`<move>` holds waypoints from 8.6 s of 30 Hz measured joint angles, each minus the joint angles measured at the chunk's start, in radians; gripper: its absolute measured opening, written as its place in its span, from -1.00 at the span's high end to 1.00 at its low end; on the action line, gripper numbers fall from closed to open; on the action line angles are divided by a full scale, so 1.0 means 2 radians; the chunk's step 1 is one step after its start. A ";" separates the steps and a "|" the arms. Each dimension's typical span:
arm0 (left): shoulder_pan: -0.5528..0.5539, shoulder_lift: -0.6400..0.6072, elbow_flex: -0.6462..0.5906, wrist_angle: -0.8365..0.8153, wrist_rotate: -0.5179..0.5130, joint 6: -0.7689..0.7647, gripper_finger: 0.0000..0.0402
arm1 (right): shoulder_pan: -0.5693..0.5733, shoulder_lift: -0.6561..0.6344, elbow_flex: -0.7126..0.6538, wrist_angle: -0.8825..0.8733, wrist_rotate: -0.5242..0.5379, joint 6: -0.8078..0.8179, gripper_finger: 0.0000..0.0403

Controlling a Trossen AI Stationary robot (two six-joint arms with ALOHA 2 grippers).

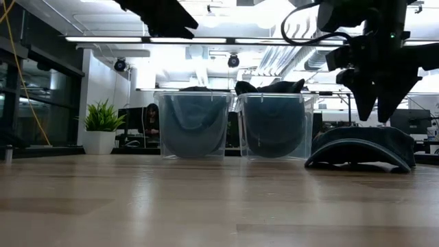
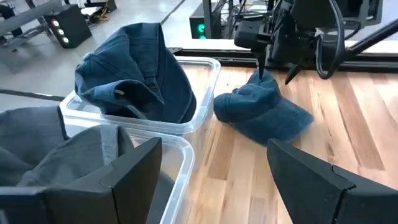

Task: Pick & Place hat
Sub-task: Put the blue cap into the right transparent bin

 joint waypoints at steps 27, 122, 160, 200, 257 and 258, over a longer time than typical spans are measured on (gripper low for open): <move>0.000 -0.041 0.001 -0.124 -0.018 -0.035 -0.44 | -0.060 0.044 0.000 -0.007 -0.076 0.036 -0.23; 0.000 -0.039 0.000 -0.139 0.013 -0.063 -0.44 | -0.015 0.081 0.000 0.005 -0.013 0.084 1.00; 0.000 -0.039 0.000 -0.037 0.073 -0.074 -0.44 | 0.205 -0.214 0.000 0.343 0.119 0.017 1.00; 0.000 0.161 0.029 0.443 0.290 -0.058 -0.44 | 0.153 -0.181 0.000 0.550 -0.026 -0.265 1.00; 0.000 0.168 0.028 0.429 0.273 -0.044 0.93 | 0.067 -0.110 0.000 0.614 -0.112 -0.239 1.00; 0.000 0.168 0.028 0.428 0.273 -0.044 0.93 | 0.067 -0.110 0.000 0.614 -0.112 -0.239 0.99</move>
